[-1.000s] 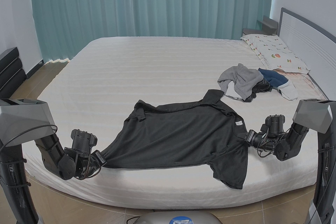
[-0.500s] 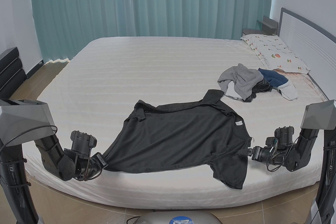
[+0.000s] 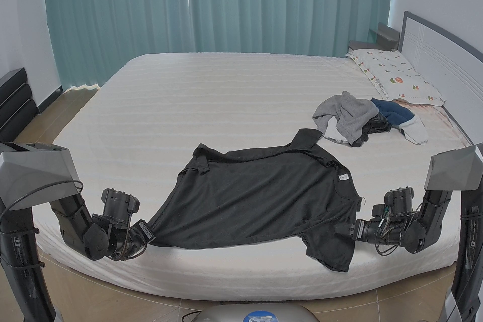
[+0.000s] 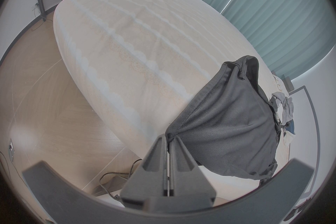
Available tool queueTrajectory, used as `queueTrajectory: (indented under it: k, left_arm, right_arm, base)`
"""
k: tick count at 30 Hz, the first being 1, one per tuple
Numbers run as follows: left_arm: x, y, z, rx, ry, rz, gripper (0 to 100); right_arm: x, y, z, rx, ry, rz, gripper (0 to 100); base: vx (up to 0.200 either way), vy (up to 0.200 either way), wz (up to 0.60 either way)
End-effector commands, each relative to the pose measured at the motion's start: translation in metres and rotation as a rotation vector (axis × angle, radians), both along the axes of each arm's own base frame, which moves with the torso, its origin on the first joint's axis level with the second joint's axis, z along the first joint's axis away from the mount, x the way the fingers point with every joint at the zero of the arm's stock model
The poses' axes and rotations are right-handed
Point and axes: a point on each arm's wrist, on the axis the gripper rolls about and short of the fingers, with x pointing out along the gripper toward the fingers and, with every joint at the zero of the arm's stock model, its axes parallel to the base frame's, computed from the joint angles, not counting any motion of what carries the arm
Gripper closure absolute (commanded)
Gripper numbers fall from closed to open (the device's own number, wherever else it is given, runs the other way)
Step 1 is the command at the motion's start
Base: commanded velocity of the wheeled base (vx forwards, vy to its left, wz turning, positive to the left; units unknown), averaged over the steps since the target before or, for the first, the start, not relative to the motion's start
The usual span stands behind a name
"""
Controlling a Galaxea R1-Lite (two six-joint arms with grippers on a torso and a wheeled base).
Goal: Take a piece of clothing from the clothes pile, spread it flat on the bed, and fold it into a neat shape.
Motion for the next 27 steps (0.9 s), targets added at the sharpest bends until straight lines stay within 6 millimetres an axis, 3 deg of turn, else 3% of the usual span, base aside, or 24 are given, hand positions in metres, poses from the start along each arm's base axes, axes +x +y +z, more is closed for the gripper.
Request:
queueTrajectory:
  k: [1,10,16,22,27]
  left_arm:
    - [0.000,0.000,0.001,-0.001,-0.002,0.000,100]
    - [-0.007,0.001,-0.001,-0.007,0.029,-0.040,100]
    - [-0.023,0.002,-0.005,0.041,0.075,-0.107,100]
    - [-0.038,-0.003,-0.004,0.074,0.129,-0.170,100]
    - [-0.046,-0.008,0.002,0.086,0.181,-0.203,100]
  right_arm:
    - [-0.002,-0.002,0.000,-0.008,0.006,-0.009,100]
    - [-0.023,-0.029,0.011,-0.029,0.026,-0.049,100]
    - [-0.045,-0.058,0.022,-0.084,0.011,-0.052,100]
    - [-0.065,-0.065,0.024,-0.085,0.030,-0.024,100]
    - [-0.067,-0.064,0.021,-0.091,0.045,-0.010,100]
  base:
    - [0.000,0.000,0.00]
    - [0.000,0.000,0.00]
    - [0.000,0.000,0.00]
    - [0.000,0.000,0.00]
    - [0.000,0.000,0.00]
